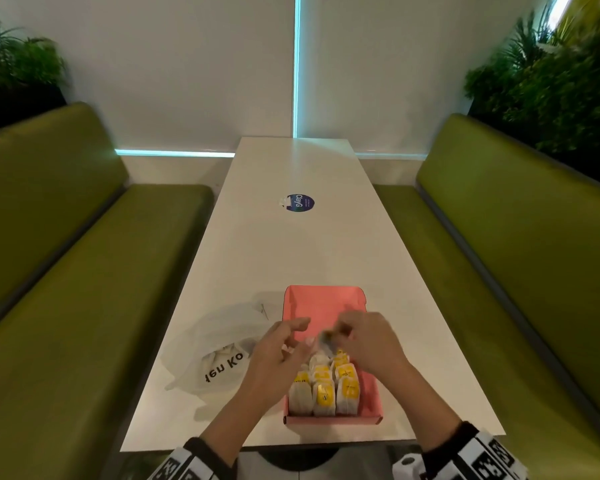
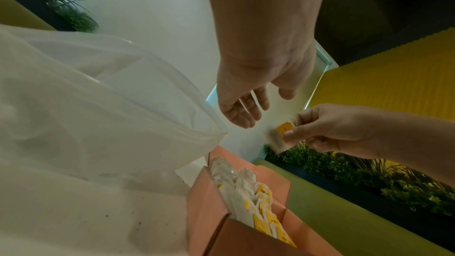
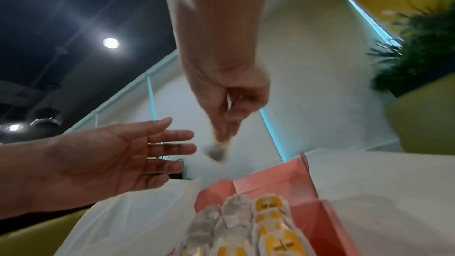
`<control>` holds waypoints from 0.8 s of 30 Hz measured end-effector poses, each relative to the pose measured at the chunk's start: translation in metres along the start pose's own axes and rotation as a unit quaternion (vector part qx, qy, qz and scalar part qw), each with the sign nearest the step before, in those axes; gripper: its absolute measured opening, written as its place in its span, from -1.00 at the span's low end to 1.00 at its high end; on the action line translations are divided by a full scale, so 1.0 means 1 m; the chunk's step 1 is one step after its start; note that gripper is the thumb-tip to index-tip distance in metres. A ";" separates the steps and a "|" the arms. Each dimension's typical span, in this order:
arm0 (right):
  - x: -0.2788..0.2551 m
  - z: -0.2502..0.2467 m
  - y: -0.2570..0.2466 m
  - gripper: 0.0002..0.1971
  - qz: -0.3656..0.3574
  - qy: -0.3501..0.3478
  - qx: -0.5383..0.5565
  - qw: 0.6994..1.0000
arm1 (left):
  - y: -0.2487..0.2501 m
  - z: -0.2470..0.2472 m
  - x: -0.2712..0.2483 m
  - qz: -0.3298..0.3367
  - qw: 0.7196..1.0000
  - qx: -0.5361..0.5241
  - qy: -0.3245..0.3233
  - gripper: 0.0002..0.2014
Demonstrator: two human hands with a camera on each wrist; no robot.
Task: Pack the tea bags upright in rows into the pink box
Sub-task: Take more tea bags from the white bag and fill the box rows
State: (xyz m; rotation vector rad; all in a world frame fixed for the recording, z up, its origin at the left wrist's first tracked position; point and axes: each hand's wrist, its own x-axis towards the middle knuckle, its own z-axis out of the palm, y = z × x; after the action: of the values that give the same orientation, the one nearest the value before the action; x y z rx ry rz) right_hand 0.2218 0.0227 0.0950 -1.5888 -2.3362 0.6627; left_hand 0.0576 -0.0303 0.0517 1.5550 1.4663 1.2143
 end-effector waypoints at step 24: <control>-0.007 0.002 0.005 -0.84 0.031 -0.062 0.247 0.967 | -0.002 0.002 0.002 -0.043 0.998 -0.034 -0.012 -0.94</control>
State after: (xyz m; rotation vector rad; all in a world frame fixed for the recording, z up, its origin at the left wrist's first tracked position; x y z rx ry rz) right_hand 0.2281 0.0172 0.0908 -1.4225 -1.9839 1.2744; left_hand 0.0586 -0.0280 0.0500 1.4421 1.4452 1.1793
